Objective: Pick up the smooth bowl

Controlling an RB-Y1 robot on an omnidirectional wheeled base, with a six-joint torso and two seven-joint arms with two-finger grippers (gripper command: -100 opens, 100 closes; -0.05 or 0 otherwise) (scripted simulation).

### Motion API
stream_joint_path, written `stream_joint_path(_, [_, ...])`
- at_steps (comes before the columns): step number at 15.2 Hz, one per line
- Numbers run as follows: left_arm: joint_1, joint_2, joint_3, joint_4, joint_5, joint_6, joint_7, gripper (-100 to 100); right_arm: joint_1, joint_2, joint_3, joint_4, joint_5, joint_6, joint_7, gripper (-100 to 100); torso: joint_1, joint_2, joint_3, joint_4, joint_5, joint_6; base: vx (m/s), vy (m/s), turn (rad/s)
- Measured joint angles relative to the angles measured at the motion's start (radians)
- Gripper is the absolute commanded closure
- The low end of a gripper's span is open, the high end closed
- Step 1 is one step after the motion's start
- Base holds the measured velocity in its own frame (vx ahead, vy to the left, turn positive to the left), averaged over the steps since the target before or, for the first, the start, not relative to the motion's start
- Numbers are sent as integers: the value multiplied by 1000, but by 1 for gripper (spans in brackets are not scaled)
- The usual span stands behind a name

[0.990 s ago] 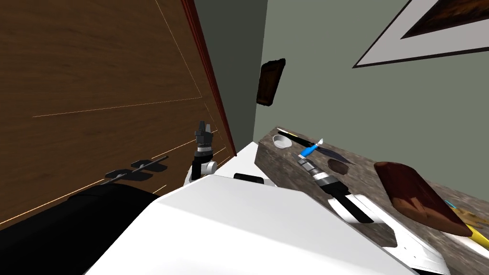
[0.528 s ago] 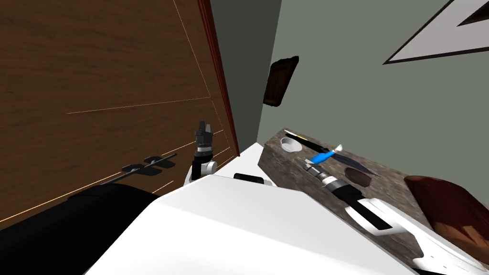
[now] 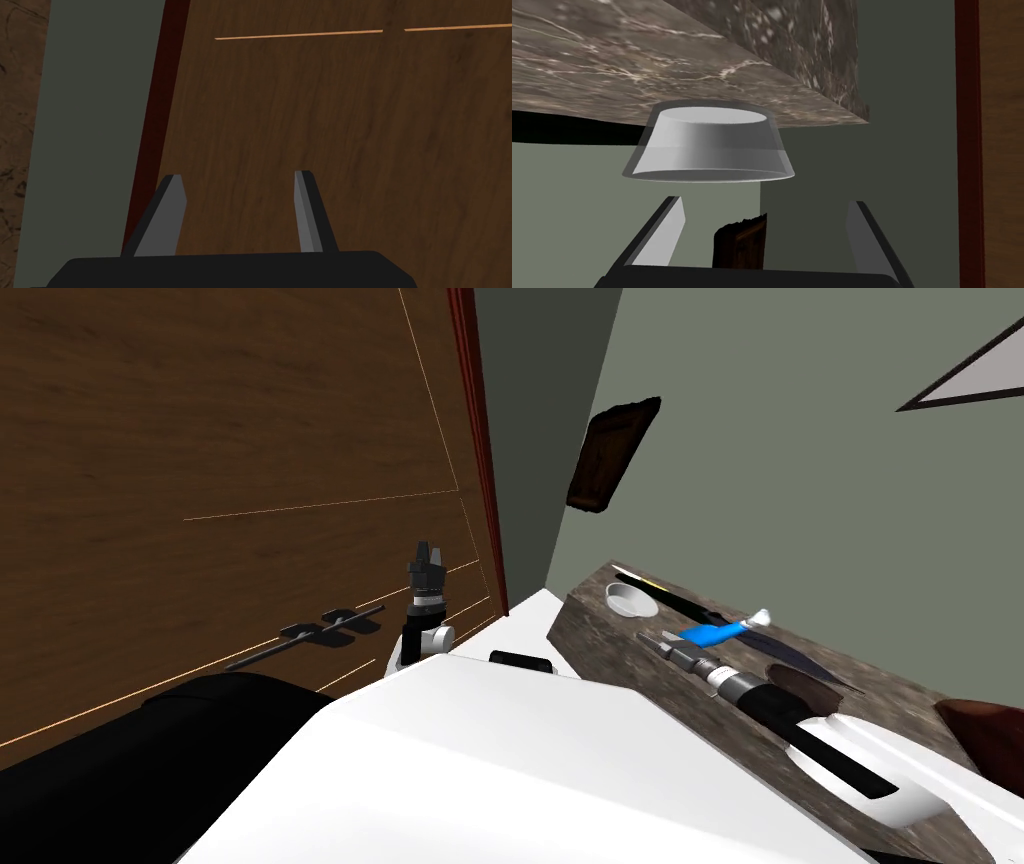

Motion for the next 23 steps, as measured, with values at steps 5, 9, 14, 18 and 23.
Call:
stream_joint_path(5, [0, 0, 0, 0, 0, 0, 0, 0, 22, -89, -8, 83, 48, -10, 34, -100, 1, -1, 0, 0, 0, 0, 35, 81, 120])
stream_joint_path(9, [0, 0, 0, 0, 0, 0, 0, 0, 39, -156, -10, 167, 94, -34, 75, -100, 2, -1, -1, 0, 1, 0, 41, 85, 143])
stream_joint_path(14, [0, 0, 0, 0, 0, 0, 0, 0, 63, -243, -8, 251, 145, -53, 115, -100, 1, -1, -1, 0, 0, 0, 49, 71, 131])
stream_joint_path(18, [0, 0, 0, 0, 0, 0, 0, 0, 112, -325, -5, 307, 194, -70, 149, -100, 4, -4, -2, -1, 1, 0, 82, 100, 195])
stream_joint_path(23, [0, 0, 0, 0, 0, 0, 0, 0, 168, -387, 29, 374, 252, -109, 201, -100, 3, -5, -3, -1, 1, 0, 94, 79, 187])
